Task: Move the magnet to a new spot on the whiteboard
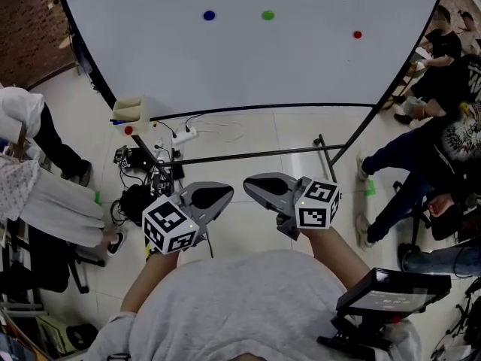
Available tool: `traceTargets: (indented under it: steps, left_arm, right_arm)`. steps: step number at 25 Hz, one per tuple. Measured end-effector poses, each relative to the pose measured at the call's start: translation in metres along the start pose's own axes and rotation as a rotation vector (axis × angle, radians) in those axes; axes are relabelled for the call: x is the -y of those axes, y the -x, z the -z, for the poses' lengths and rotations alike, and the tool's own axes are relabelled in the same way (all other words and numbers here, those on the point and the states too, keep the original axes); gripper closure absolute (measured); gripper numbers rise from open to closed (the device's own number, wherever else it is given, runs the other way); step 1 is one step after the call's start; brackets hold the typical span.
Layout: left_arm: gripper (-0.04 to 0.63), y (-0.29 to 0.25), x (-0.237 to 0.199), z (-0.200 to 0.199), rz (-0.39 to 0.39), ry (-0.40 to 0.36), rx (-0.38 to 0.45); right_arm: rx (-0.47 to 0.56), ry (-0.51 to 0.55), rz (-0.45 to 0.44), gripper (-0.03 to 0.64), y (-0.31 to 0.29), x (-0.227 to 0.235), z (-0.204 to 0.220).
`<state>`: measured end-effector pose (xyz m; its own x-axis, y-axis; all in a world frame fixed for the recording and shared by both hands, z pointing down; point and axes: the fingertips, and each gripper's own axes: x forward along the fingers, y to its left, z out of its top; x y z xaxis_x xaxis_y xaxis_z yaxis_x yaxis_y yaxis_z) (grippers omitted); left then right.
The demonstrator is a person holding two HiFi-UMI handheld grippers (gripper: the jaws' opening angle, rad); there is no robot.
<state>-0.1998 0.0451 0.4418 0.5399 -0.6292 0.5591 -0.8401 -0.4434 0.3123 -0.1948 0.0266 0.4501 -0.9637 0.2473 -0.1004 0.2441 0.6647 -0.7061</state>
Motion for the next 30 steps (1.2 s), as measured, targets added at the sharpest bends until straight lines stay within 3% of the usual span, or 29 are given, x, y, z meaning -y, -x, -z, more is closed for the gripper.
traceTargets:
  steps: [10, 14, 24, 30]
  left_arm:
    - [0.614, 0.019, -0.034, 0.008, -0.021, -0.018, 0.010]
    - [0.614, 0.023, -0.036, 0.008, -0.040, -0.043, 0.003]
    - [0.614, 0.008, 0.020, -0.013, -0.062, -0.127, -0.037]
    - [0.614, -0.011, 0.072, -0.014, -0.086, -0.118, -0.056]
  right_arm:
    - [-0.191, 0.257, 0.154, 0.614, -0.020, 0.022, 0.016]
    - [-0.237, 0.320, 0.166, 0.614, -0.020, 0.016, 0.015]
    - [-0.196, 0.381, 0.125, 0.614, 0.019, -0.019, -0.003]
    - [-0.166, 0.360, 0.082, 0.614, 0.065, -0.046, 0.003]
